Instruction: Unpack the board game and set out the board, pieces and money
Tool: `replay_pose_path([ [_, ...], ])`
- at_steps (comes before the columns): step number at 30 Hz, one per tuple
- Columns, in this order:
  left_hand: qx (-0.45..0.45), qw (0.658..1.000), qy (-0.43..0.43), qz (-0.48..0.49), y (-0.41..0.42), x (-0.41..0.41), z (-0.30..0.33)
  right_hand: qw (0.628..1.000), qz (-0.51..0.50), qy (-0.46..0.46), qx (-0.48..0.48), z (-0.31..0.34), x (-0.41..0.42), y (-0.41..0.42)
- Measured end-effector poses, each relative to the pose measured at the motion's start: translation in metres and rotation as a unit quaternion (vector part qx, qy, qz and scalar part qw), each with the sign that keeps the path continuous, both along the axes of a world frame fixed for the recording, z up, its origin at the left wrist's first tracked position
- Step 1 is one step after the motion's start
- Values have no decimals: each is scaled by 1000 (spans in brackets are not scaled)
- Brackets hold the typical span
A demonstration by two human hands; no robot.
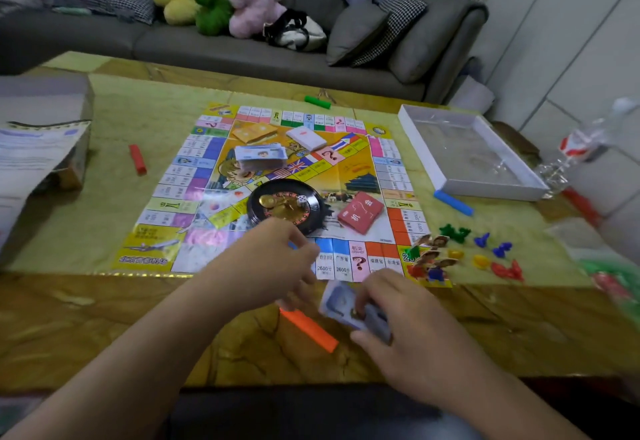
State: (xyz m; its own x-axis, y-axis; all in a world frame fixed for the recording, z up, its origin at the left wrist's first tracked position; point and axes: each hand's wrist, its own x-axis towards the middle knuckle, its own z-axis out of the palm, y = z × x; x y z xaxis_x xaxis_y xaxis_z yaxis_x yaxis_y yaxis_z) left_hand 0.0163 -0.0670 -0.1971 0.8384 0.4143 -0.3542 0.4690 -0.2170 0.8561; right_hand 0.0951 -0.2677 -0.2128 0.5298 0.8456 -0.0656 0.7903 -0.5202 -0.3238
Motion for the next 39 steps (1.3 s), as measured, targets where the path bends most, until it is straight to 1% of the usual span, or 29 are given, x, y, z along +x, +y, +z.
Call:
replay_pose_path([
  [2, 17, 999, -25, 43, 10, 0, 1, 999, 12, -5, -37, 0, -3, -4],
  [4, 25, 996, -46, 70, 21, 2, 2, 999, 8, -3, -52, 6, -1, 0],
  [7, 46, 990, -57, 119, 34, 6, 1, 999, -8, -26, -32, 25, 9, 28],
  [9, 45, 983, -64, 165, 46, 10, 0, 999, -1, -45, 17, 33, 27, 69],
  [11, 17, 974, -77, 214, 56, 15, 2, 996, 4, -66, 63, 34, 49, 120],
  [14, -36, 954, -106, 277, 74, 20, 3, 993, 3, -105, 58, 23, 83, 201],
  [18, -74, 944, -110, 303, 96, 26, 0, 986, 57, -160, 9, 5, 113, 270],
  [21, -83, 941, -112, 308, 107, 31, 0, 972, 84, -218, -32, -4, 122, 292],
  [24, -92, 940, -120, 307, 110, 36, 1, 962, 83, -258, -35, -11, 124, 299],
  [27, -97, 939, -122, 307, 112, 40, -2, 961, 81, -262, -26, -16, 126, 299],
  [30, -97, 939, -124, 306, 114, 39, -3, 964, 73, -256, 10, -19, 129, 296],
  [33, -100, 939, -124, 305, 115, 39, -3, 975, 59, -213, 34, -18, 130, 295],
  [36, -105, 937, -123, 311, 117, 38, -3, 987, 54, -151, 21, -12, 134, 294],
  [38, -115, 935, -122, 314, 118, 37, -3, 987, 50, -147, 38, -9, 134, 290],
  [39, -128, 931, -125, 318, 119, 37, -3, 984, 44, -162, 61, -7, 133, 286],
])
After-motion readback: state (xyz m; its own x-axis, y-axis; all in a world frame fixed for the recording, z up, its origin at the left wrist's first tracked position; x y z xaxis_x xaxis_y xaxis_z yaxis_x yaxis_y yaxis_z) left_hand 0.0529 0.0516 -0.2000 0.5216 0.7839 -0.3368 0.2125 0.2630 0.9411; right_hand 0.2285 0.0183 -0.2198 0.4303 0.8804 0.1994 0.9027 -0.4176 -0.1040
